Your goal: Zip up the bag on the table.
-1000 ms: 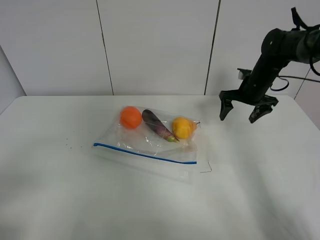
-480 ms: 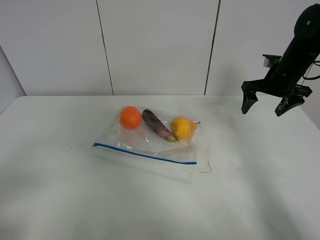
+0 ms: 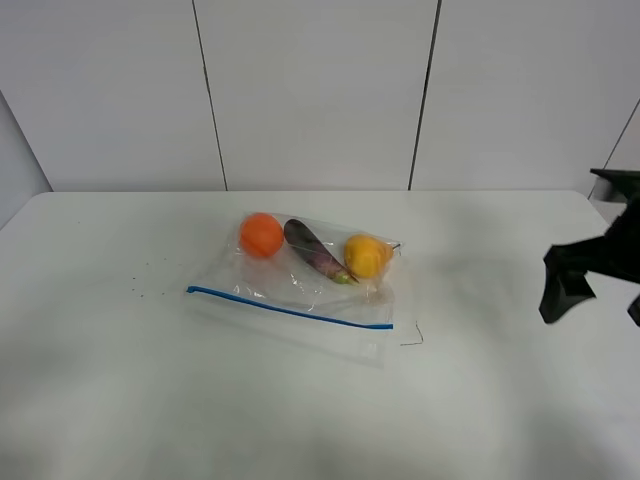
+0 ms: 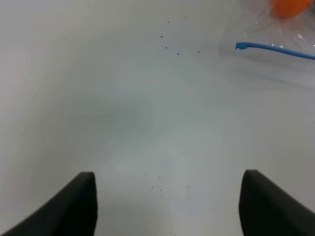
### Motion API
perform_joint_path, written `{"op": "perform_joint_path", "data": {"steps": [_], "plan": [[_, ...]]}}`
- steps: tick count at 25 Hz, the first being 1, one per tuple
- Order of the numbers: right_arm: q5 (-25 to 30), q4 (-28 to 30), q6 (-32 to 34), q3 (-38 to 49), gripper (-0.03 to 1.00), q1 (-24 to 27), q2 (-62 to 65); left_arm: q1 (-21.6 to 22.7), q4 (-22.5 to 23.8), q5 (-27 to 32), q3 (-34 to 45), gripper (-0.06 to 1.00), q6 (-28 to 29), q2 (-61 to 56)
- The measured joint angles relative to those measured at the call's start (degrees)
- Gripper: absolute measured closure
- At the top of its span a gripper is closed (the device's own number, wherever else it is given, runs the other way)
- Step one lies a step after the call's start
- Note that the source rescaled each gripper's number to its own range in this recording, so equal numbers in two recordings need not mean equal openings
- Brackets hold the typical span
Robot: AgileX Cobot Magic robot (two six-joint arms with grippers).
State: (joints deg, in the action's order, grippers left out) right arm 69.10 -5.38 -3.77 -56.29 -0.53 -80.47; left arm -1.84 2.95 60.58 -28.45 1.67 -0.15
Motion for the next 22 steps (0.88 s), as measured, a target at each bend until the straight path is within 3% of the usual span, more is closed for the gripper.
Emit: {"op": "perform_joint_path", "data": {"steps": [4,9,22], "plan": [[-6.4,1.0,0.0,15.0,-0.03,0.0,16.2,0.0,0.0,0.0,0.0,0.01,0.0,0.0],[-10.8,1.2,0.0,24.5,-0.03,0.0,35.3,0.0,0.0,0.0,0.0,0.01,0.0,0.0],[-11.0,1.2,0.7,27.5,-0.03,0.0,74.9,0.0,0.0,0.0,0.0,0.01,0.0,0.0]]}}
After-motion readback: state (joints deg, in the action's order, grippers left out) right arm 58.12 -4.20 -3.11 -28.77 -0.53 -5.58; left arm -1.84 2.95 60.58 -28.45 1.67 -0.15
